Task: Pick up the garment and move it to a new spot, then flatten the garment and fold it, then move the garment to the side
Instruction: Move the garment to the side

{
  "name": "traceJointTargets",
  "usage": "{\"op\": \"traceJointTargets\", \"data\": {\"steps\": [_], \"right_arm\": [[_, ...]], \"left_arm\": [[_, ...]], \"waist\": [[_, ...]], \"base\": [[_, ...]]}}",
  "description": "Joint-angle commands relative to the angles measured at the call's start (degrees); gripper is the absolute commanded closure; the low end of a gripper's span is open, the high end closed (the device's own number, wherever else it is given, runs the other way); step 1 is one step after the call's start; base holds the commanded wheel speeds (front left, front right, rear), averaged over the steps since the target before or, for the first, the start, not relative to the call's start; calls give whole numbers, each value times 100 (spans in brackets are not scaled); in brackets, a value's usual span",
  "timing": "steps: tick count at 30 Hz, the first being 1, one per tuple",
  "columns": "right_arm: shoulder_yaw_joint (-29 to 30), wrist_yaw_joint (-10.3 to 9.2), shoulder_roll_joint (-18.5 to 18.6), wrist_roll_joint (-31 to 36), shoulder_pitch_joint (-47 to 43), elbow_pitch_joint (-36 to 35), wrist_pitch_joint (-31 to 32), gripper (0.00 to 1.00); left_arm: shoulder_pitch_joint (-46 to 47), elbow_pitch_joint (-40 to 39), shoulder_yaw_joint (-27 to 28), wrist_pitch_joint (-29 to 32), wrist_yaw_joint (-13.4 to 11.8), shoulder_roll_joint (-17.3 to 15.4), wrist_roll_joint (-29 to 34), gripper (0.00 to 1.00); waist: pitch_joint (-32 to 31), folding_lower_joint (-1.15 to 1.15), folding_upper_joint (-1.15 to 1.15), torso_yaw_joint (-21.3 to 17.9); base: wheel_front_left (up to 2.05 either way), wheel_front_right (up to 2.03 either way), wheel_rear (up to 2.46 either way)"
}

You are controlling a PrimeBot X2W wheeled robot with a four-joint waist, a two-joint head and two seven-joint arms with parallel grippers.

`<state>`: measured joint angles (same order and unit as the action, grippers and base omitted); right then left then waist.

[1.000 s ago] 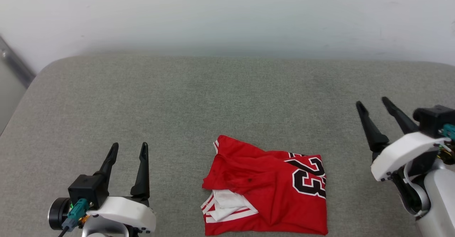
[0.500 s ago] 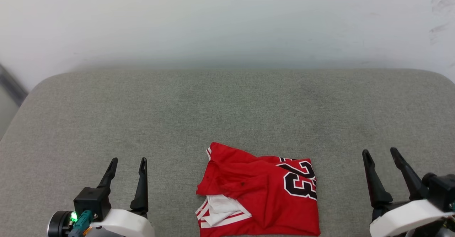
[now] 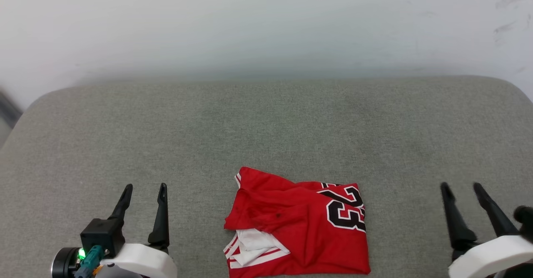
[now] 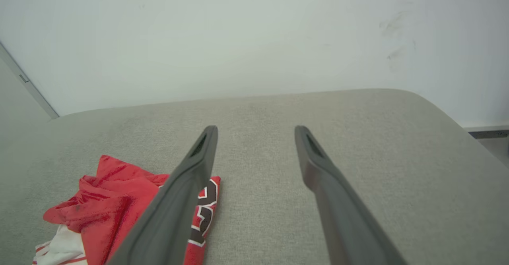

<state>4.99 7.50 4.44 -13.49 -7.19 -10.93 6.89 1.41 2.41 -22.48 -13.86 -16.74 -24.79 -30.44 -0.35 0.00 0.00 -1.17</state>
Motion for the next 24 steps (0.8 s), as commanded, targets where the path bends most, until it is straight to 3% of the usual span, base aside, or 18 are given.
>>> {"op": "traceJointTargets", "data": {"steps": [1, 7, 9, 15, 20, 24], "right_arm": [[184, -1, 16, -214, 128, 154, 237, 0], [661, -1, 420, -1300, 677, 1132, 1649, 0], [609, -1, 549, -1839, 952, 1639, 2482, 0], [457, 0, 269, -2758, 1488, 2447, 3742, 0], [159, -1, 89, -3421, 1759, 3004, 4146, 0], [-60, -4, 54, -3676, 1903, 3513, 4075, 0]], "left_arm": [[37, -24, 47, -43, -44, 6, -21, 0], [171, -129, 92, -77, -11, 47, 46, 0], [267, -161, 97, -97, -5, 97, 70, 0], [359, -203, 126, -108, 28, 170, 101, 0], [477, -192, 129, -119, 88, 225, 112, 0], [532, -151, 133, -126, 127, 240, 141, 0]], "waist": [[29, 0, 0, -9], [253, 0, 0, 144], [372, 0, 0, 273], [598, 0, 0, 502], [785, 0, 0, 708], [862, 0, 0, 812]], "base": [[0, 0, 0], [0, 0, 0], [0, 0, 0], [0, 0, 0], [0, 0, 0], [0, 0, 0]]}}
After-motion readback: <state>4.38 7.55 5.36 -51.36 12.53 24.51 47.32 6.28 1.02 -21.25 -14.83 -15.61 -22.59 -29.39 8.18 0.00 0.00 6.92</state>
